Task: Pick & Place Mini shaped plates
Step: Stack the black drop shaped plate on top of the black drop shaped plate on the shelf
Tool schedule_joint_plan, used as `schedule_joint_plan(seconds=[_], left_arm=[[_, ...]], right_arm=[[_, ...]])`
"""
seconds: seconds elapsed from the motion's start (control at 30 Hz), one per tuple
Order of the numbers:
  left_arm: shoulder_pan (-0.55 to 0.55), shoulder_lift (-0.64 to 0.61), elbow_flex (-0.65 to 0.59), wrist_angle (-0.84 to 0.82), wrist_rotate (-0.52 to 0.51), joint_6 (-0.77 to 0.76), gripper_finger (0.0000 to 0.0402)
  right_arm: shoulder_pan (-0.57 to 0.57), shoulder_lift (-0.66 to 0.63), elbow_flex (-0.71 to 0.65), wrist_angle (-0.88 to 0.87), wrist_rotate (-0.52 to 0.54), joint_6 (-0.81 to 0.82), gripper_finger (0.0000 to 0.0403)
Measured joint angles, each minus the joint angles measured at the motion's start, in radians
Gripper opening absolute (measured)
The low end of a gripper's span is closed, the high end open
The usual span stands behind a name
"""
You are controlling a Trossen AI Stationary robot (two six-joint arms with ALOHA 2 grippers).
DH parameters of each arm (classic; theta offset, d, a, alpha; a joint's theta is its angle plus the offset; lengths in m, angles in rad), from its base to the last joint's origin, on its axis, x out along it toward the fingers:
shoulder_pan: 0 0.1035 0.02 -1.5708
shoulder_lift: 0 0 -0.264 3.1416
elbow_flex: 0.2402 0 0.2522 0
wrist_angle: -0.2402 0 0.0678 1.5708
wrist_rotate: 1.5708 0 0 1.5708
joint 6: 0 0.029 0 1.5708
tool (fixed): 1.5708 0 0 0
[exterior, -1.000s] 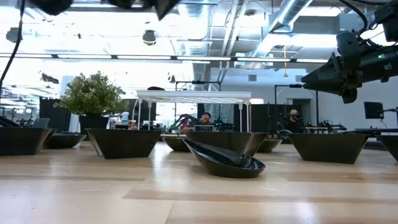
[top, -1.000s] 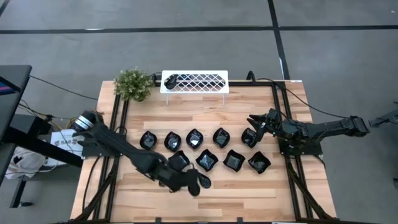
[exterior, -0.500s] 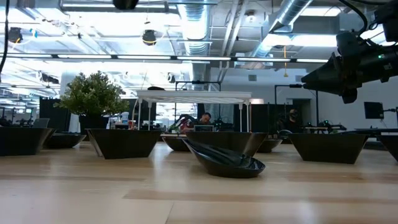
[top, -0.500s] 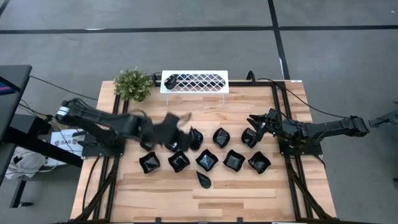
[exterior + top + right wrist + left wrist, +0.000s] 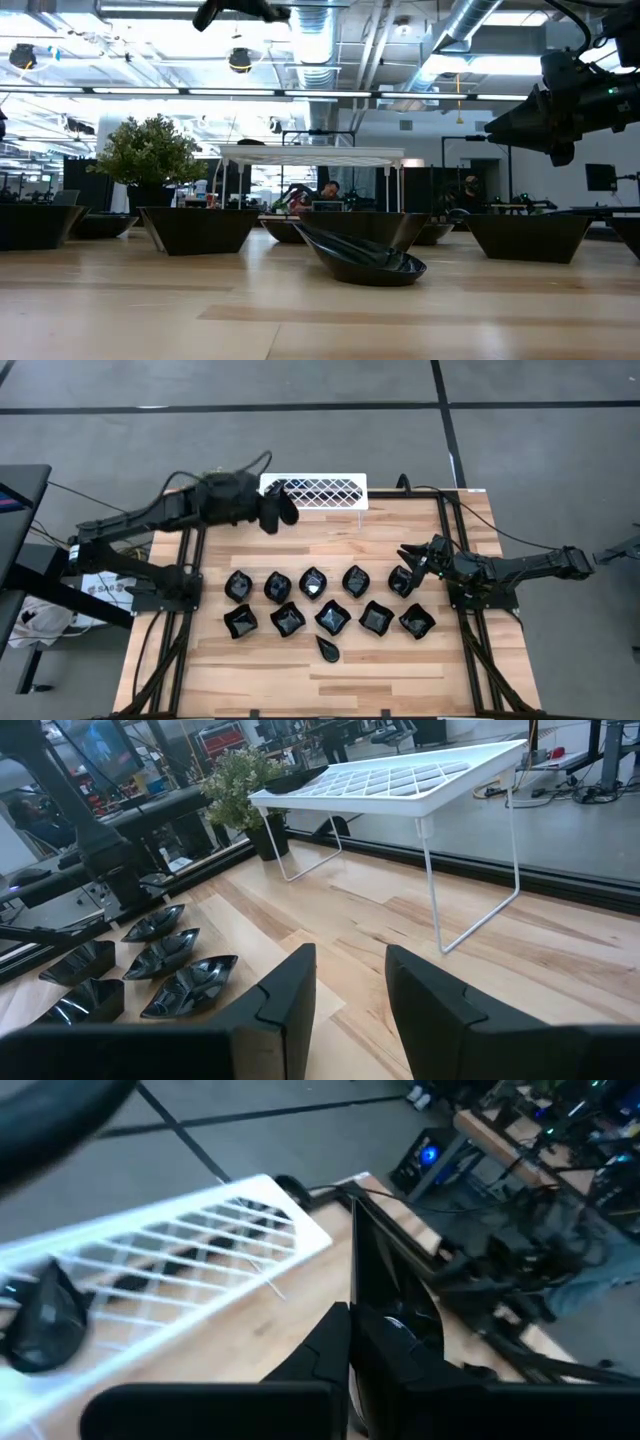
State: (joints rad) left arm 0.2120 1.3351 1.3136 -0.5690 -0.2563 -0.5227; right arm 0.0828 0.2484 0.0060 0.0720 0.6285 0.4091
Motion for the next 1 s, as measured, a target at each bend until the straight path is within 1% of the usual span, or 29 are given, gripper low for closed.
schedule_joint_plan(seconds=[0.23, 0.37, 0.53, 0.67, 0.83, 1.0], left_arm=[[0.213, 0.023, 0.000, -0.003, 0.160, 0.192, 0.0010], [0.325, 0.037, 0.000, 0.001, 0.203, 0.315, 0.0011], [0.460, 0.072, 0.000, 0.002, 0.225, 0.478, 0.0012], [0.560, 0.115, 0.000, 0.006, 0.334, 0.565, 0.0010], [0.645, 0.178, 0.000, 0.009, 0.448, 0.661, 0.0013], [0.692, 0.237, 0.000, 0.010, 0.508, 0.729, 0.0011]], right_arm=[[0.000, 0.000, 0.000, 0.000, 0.000, 0.000, 0.0119], [0.000, 0.000, 0.000, 0.000, 0.000, 0.000, 0.0119], [0.000, 0.000, 0.000, 0.000, 0.000, 0.001, 0.0119], [0.000, 0.000, 0.000, 0.000, 0.000, 0.001, 0.0119], [0.000, 0.000, 0.000, 0.000, 0.000, 0.001, 0.0119], [0.000, 0.000, 0.000, 0.000, 0.000, 0.002, 0.0119]])
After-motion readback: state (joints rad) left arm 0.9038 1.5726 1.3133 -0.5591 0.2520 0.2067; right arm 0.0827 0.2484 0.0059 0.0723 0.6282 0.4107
